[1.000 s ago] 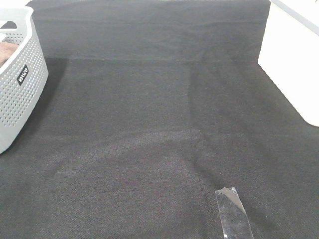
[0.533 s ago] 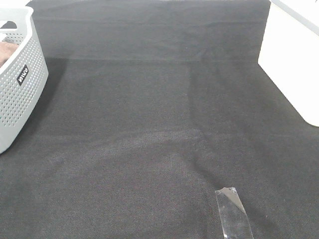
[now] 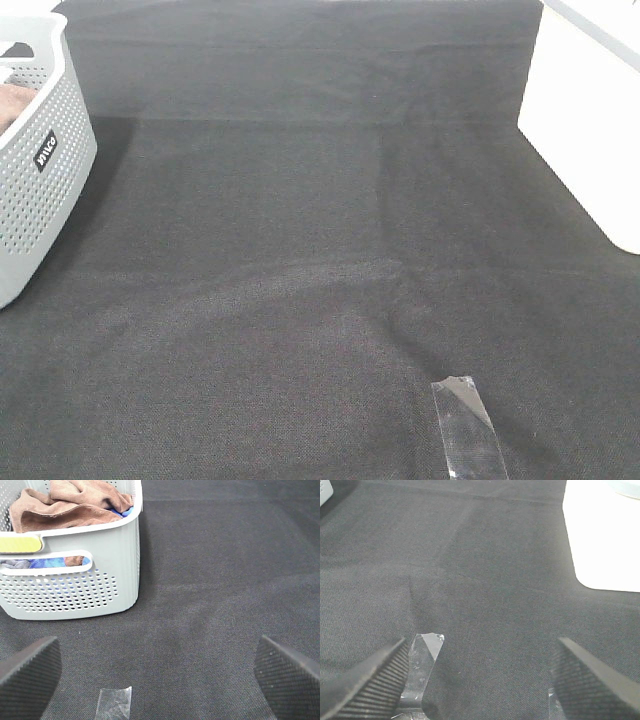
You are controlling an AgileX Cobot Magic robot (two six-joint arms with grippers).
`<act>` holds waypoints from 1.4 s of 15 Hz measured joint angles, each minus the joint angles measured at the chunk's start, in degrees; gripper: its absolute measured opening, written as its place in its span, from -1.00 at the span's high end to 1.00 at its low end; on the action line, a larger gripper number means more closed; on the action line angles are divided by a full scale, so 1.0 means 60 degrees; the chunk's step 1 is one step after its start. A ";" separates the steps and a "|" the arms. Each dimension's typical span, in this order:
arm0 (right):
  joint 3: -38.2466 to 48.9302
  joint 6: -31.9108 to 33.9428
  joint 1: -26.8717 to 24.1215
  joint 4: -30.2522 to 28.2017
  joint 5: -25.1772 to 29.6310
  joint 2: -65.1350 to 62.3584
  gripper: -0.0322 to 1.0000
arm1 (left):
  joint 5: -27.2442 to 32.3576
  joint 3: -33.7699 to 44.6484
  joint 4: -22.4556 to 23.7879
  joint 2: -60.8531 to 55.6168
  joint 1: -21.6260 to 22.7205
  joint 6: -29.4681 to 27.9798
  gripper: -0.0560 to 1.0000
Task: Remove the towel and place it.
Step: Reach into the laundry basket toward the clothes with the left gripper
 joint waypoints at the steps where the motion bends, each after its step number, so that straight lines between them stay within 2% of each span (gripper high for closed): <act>1: 0.0000 0.0000 0.0000 0.0000 0.0000 0.0000 -0.51 | 0.0000 0.0000 0.0000 0.0000 0.0000 0.0000 -0.98; 21: 0.0000 0.0000 0.0000 0.0000 0.0000 0.0000 -0.51 | 0.0000 0.0000 0.0010 0.0000 0.0000 0.0000 -0.98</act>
